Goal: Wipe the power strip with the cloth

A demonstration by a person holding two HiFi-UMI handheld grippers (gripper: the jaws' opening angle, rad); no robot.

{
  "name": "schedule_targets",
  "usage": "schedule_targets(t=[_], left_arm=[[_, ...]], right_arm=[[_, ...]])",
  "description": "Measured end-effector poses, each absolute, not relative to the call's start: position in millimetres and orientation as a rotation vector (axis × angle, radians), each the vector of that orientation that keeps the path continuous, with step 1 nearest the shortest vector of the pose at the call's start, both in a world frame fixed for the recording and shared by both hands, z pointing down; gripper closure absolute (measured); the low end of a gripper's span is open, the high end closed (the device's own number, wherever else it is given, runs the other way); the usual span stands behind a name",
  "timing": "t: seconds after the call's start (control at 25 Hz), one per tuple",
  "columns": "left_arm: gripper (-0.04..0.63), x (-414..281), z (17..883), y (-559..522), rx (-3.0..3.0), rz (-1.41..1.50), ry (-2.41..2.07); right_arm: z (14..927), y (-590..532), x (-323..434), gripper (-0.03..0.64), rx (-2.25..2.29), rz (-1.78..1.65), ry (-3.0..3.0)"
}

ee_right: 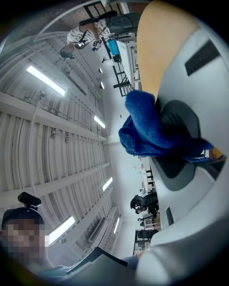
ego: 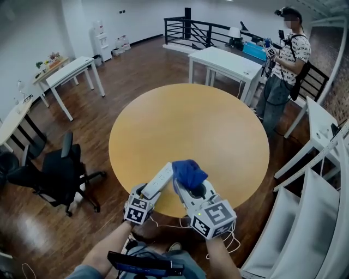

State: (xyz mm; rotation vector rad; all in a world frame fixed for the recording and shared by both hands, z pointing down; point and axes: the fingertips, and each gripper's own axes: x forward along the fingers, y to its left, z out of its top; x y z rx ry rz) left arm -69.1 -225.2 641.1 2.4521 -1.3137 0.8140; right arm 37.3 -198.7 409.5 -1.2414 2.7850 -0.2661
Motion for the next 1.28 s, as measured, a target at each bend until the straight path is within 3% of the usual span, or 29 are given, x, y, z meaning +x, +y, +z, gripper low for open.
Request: schedule_targets(t=[0.76, 1.28], left_arm=[[0.305, -41, 474, -233, 2.789, 0.445, -1.426], [0.307, -12, 421, -219, 2.983, 0.415, -1.461]], right_arm=[[336, -192, 18, 0.549, -1.095, -0.08, 2.743], [317, -180, -42, 0.549, -0.855, -0.088, 2.823]])
